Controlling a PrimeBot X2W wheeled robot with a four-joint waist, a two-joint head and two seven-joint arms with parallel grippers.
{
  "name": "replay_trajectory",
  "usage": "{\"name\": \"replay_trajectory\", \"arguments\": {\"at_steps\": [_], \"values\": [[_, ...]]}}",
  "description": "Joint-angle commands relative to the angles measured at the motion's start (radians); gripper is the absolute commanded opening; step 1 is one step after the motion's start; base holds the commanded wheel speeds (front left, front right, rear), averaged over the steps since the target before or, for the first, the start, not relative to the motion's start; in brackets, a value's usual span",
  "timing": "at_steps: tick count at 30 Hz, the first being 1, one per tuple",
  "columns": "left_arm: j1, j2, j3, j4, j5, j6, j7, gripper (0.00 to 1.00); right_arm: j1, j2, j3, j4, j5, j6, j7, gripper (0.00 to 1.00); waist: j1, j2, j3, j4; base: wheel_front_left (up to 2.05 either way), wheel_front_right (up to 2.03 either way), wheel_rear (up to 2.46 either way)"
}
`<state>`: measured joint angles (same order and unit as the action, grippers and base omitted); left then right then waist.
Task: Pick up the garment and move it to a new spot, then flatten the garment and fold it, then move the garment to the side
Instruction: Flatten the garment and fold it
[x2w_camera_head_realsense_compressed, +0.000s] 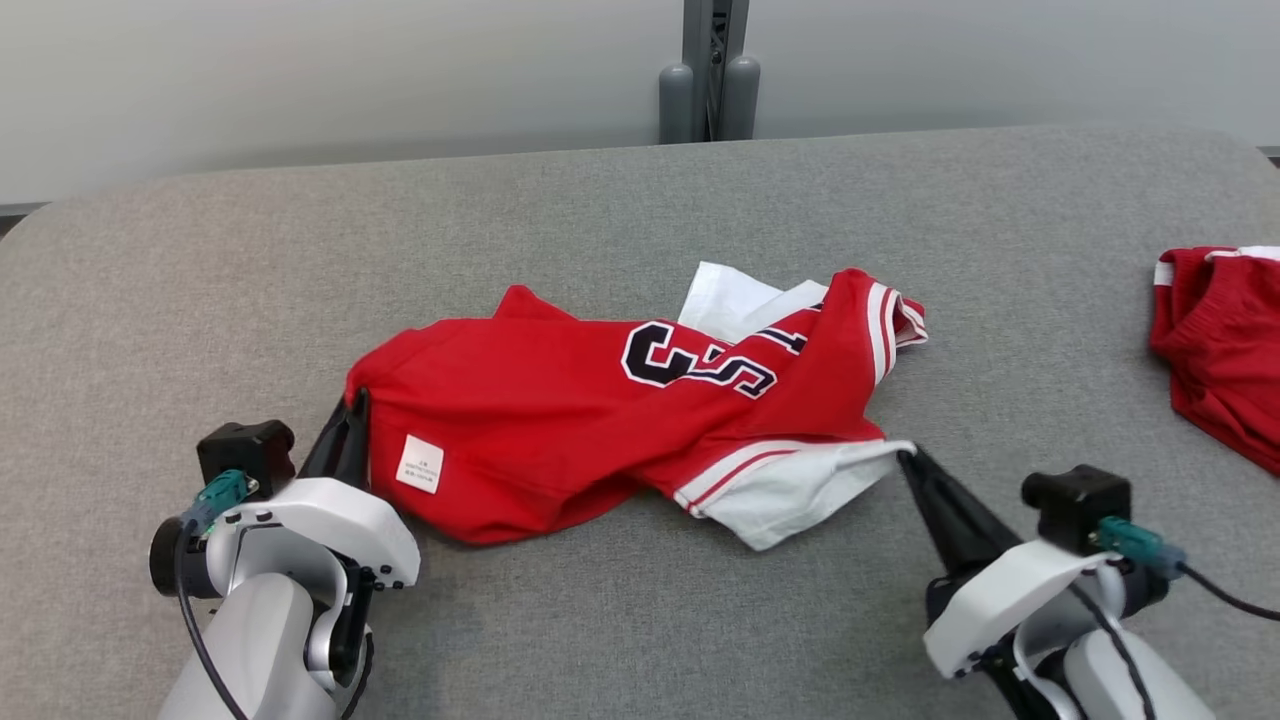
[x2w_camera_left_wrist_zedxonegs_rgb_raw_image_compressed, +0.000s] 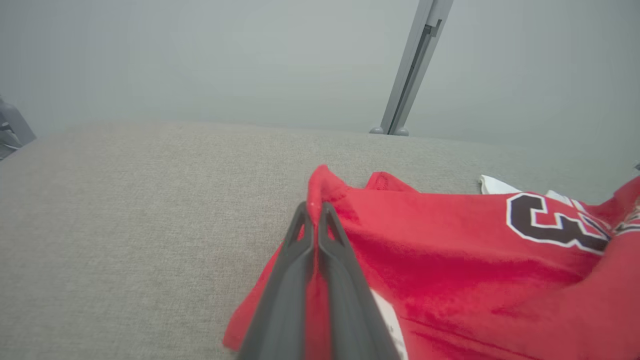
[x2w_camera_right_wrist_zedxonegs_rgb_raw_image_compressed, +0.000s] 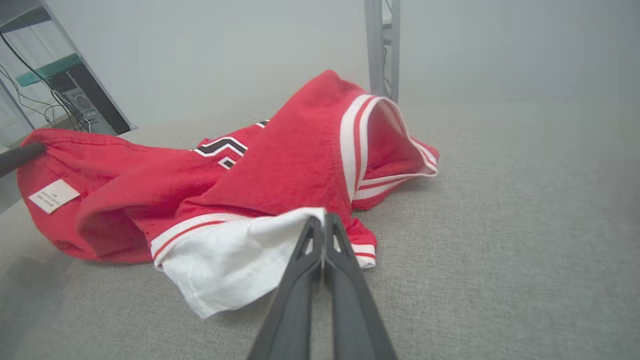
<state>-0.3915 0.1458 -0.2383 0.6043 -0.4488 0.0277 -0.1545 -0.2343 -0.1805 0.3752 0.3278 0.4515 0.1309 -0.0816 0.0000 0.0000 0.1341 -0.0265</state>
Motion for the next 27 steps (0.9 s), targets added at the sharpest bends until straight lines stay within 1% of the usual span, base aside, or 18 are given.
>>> {"name": "replay_trajectory", "arguments": {"at_steps": [1,4,5,8,10,15,20,27], "values": [[0.005,0.006,0.008,-0.011,-0.007,0.006,-0.018,0.0,0.011,-0.011,-0.024,-0.019,-0.016,0.0,0.002,0.0,0.0,0.0,-0.002,-0.004,0.0,0.0,0.0],[0.0,0.004,0.013,-0.029,-0.013,-0.001,-0.045,0.0,0.007,-0.018,-0.071,-0.053,-0.041,0.0,0.007,0.0,0.0,0.0,-0.006,-0.009,0.0,0.0,0.0],[-0.003,0.003,0.02,-0.043,-0.014,-0.001,-0.063,0.0,-0.001,-0.021,-0.106,-0.075,-0.054,0.0,0.013,0.0,0.0,0.0,-0.009,-0.012,0.0,0.0,0.0],[-0.01,-0.002,0.039,-0.076,-0.023,-0.007,-0.087,0.0,-0.02,-0.02,-0.165,-0.108,-0.062,0.0,0.019,0.0,0.0,0.0,-0.013,-0.017,0.0,0.0,0.0],[-0.012,-0.007,0.06,-0.111,-0.025,-0.004,-0.103,0.0,-0.045,-0.017,-0.214,-0.142,-0.045,0.0,0.034,0.0,0.0,0.0,-0.017,-0.022,0.0,0.0,0.0],[-0.007,-0.019,0.112,-0.194,-0.012,0.004,-0.11,0.0,-0.104,-0.016,-0.285,-0.182,0.001,0.0,0.06,0.0,0.0,0.0,-0.024,-0.028,0.0,0.0,0.0],[0.011,-0.049,0.182,-0.299,0.01,-0.008,-0.11,0.0,-0.176,-0.02,-0.322,-0.219,0.067,0.0,0.1,0.0,0.0,0.0,-0.03,-0.03,0.0,0.0,0.0],[-0.014,-0.082,0.237,-0.419,0.031,-0.033,-0.11,0.0,-0.29,-0.031,-0.338,-0.253,0.109,0.0,0.135,0.0,0.0,0.0,-0.041,-0.03,0.0,0.0,0.0]]}}
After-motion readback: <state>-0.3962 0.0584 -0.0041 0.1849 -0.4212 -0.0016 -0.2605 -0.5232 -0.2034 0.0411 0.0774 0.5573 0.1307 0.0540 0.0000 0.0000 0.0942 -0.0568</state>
